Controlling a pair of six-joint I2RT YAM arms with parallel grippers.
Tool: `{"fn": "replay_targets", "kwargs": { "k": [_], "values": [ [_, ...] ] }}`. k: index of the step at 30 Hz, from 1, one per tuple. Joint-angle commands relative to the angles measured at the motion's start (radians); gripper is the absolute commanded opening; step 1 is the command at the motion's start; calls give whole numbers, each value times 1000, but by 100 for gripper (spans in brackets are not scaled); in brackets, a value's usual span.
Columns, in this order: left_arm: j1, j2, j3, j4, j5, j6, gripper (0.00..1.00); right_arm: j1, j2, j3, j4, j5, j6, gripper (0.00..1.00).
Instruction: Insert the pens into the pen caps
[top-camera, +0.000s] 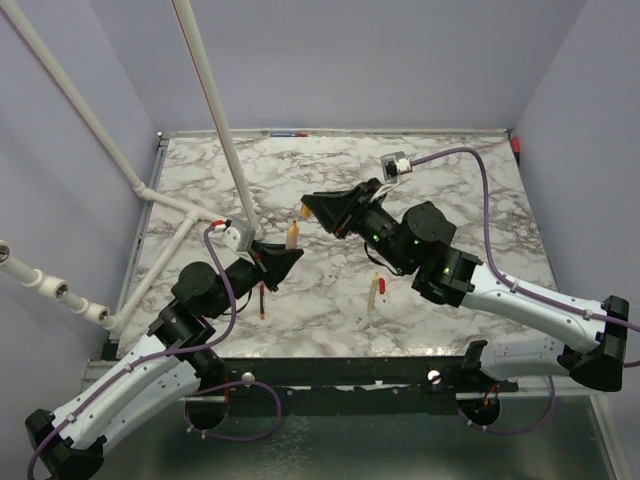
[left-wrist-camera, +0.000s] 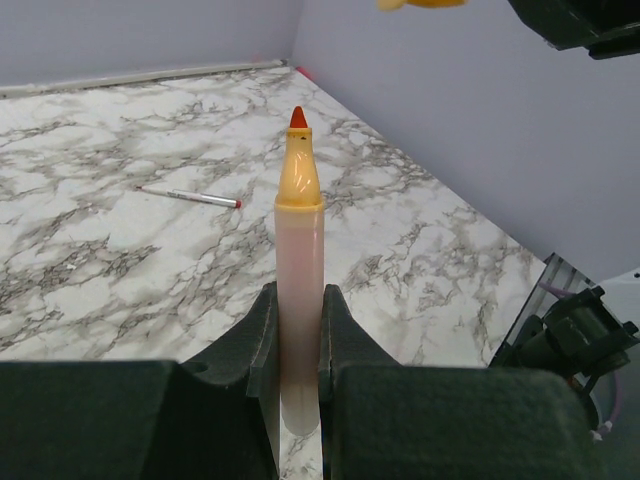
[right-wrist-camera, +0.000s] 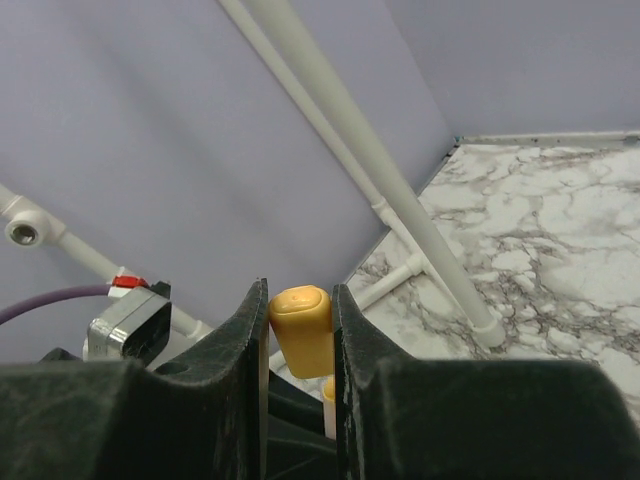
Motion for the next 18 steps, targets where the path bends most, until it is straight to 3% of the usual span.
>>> {"fn": "replay_targets", "kwargs": {
  "k": [1,18],
  "values": [
    [-1,-51,-29,81,49,21,0,26,52,49,83,54,-39,1],
    [-1,-95,-36,64,50,36,0,113,131,99,80,152,-68,1]
  ]
}}
